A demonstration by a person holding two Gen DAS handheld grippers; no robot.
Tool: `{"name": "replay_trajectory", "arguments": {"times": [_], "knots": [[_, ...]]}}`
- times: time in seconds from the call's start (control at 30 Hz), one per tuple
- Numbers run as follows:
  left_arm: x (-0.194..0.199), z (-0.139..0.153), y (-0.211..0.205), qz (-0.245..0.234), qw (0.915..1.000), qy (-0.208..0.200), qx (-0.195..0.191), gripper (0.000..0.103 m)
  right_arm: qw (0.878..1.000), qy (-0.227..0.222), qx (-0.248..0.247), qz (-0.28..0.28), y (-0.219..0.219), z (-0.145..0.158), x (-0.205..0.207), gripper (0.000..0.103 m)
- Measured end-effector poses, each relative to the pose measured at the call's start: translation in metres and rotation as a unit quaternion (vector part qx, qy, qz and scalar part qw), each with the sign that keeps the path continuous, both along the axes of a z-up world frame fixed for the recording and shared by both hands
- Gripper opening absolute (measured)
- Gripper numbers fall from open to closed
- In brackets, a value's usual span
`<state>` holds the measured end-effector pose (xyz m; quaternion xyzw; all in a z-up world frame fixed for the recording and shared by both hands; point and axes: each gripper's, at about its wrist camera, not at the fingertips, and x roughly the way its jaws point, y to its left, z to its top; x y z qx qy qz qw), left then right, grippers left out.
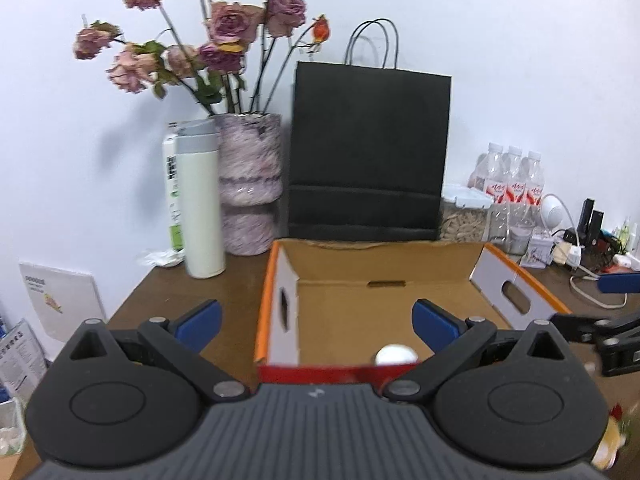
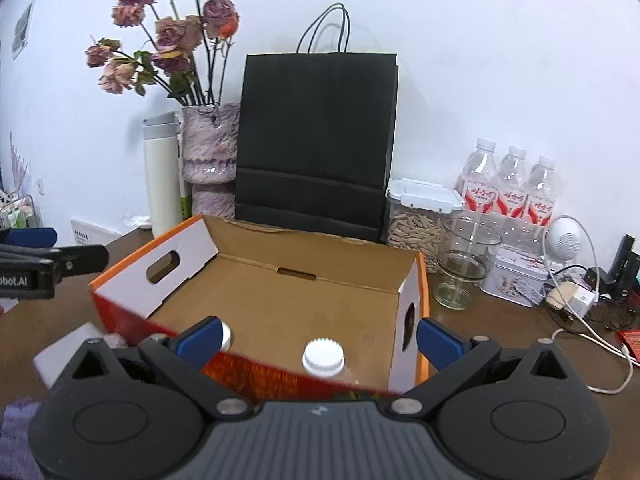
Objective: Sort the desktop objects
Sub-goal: 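Move both grippers back toward the objects beside the box, then grasp the white plastic box with the left gripper while the right grasps the red rose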
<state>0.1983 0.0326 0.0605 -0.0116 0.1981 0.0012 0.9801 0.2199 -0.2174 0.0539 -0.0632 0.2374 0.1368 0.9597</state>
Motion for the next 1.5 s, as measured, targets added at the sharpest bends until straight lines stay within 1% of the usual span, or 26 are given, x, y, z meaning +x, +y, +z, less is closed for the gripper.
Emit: {"name": "replay_trajectory", "arguments": {"times": [0.13, 0.27, 0.4, 0.67, 0.83, 1.03, 1.1, 1.13, 1.2, 1.23, 1.27, 1.3, 1.37, 1.5], "knots": [[-0.017, -0.007, 0.017, 0.017, 0.9997, 0.013, -0.007, 0.103, 1.0, -0.002, -0.008, -0.002, -0.005, -0.005, -0.026, 0.103], [-0.03, -0.016, 0.025, 0.027, 0.9993, 0.028, 0.0, 0.103, 1.0, 0.005, -0.005, -0.011, -0.015, -0.014, -0.048, 0.103], [-0.045, -0.027, 0.032, 0.032, 0.9986, 0.042, 0.0, 0.103, 1.0, 0.01, -0.004, -0.029, -0.028, -0.023, -0.067, 0.103], [-0.076, -0.041, 0.04, 0.039, 0.9976, 0.057, -0.005, 0.103, 0.997, 0.045, -0.008, -0.06, -0.062, -0.051, -0.098, 0.103], [-0.094, -0.046, 0.04, 0.038, 0.9974, 0.061, -0.009, 0.103, 0.996, 0.07, -0.012, -0.062, -0.071, -0.068, -0.104, 0.103], [-0.102, -0.049, 0.039, 0.042, 0.9968, 0.068, -0.01, 0.103, 0.995, 0.08, -0.023, -0.054, -0.065, -0.082, -0.094, 0.101], [-0.103, -0.049, 0.039, 0.043, 0.9966, 0.069, -0.01, 0.103, 0.995, 0.086, -0.027, -0.05, -0.064, -0.085, -0.088, 0.094], [-0.104, -0.049, 0.039, 0.044, 0.9966, 0.069, -0.01, 0.103, 0.995, 0.088, -0.027, -0.049, -0.064, -0.085, -0.085, 0.092], [-0.104, -0.049, 0.039, 0.044, 0.9966, 0.069, -0.011, 0.103, 0.994, 0.091, -0.028, -0.046, -0.063, -0.088, -0.081, 0.081], [-0.104, -0.049, 0.039, 0.044, 0.9965, 0.07, -0.011, 0.103, 0.994, 0.094, -0.027, -0.044, -0.063, -0.09, -0.079, 0.077], [-0.105, -0.049, 0.039, 0.044, 0.9965, 0.07, -0.011, 0.103, 0.995, 0.095, -0.021, -0.039, -0.064, -0.091, -0.078, 0.071], [-0.105, -0.049, 0.039, 0.044, 0.9965, 0.07, -0.011, 0.103, 0.995, 0.096, -0.014, -0.034, -0.064, -0.09, -0.078, 0.06], [-0.105, -0.049, 0.038, 0.044, 0.9965, 0.07, -0.011, 0.103, 0.995, 0.095, -0.005, -0.032, -0.066, -0.089, -0.078, 0.046], [-0.104, -0.05, 0.038, 0.042, 0.9965, 0.071, -0.012, 0.103, 0.996, 0.08, 0.019, -0.036, -0.074, -0.084, -0.081, 0.043]]}}
